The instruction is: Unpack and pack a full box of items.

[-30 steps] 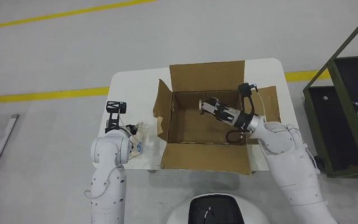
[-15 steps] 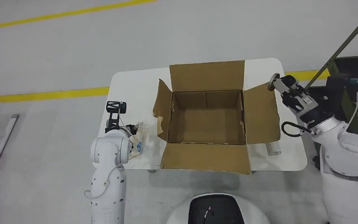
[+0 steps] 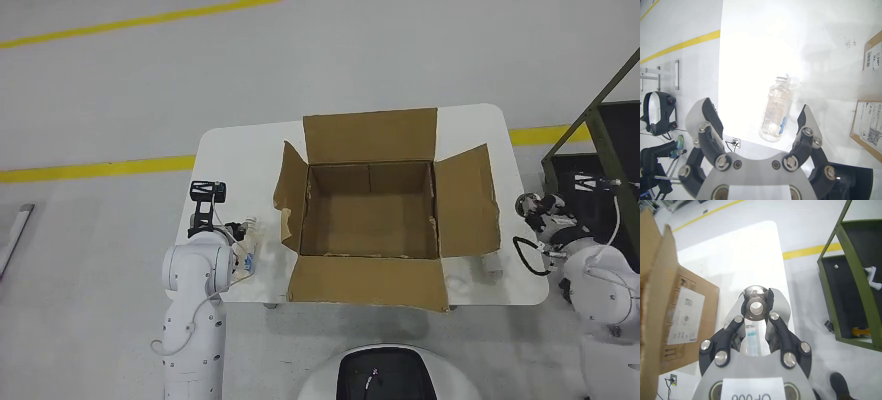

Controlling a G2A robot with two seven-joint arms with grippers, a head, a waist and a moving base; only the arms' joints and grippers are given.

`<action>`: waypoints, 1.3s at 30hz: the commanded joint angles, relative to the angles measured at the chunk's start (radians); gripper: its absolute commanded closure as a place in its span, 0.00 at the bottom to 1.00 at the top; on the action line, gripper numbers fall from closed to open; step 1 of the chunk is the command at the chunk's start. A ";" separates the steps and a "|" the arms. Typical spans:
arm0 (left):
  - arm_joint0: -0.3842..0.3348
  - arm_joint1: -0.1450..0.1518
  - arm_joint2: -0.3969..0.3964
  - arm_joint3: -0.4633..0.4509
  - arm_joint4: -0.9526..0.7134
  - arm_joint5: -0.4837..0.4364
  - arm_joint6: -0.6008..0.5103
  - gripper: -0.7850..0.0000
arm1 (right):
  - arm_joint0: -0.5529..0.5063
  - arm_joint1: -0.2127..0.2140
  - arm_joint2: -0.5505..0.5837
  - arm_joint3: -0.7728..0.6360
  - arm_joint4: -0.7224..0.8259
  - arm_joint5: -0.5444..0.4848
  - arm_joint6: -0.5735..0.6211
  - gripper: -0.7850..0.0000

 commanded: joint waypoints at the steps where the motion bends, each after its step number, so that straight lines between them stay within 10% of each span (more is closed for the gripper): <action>1: 0.000 0.000 0.000 0.000 0.000 0.000 0.000 0.00 | 0.000 0.004 -0.011 0.029 -0.030 0.003 0.042 1.00; 22: 0.000 0.000 0.000 0.000 0.000 0.000 0.000 0.00 | 0.044 0.027 -0.086 0.162 -0.108 -0.019 0.156 1.00; 28: 0.000 0.000 0.000 0.000 0.000 0.000 0.000 0.00 | 0.053 0.033 -0.092 0.185 -0.109 -0.022 0.164 0.74; 39: 0.000 0.000 0.000 0.000 0.000 0.000 0.000 0.00 | 0.066 0.044 -0.099 0.213 -0.099 -0.021 0.164 0.65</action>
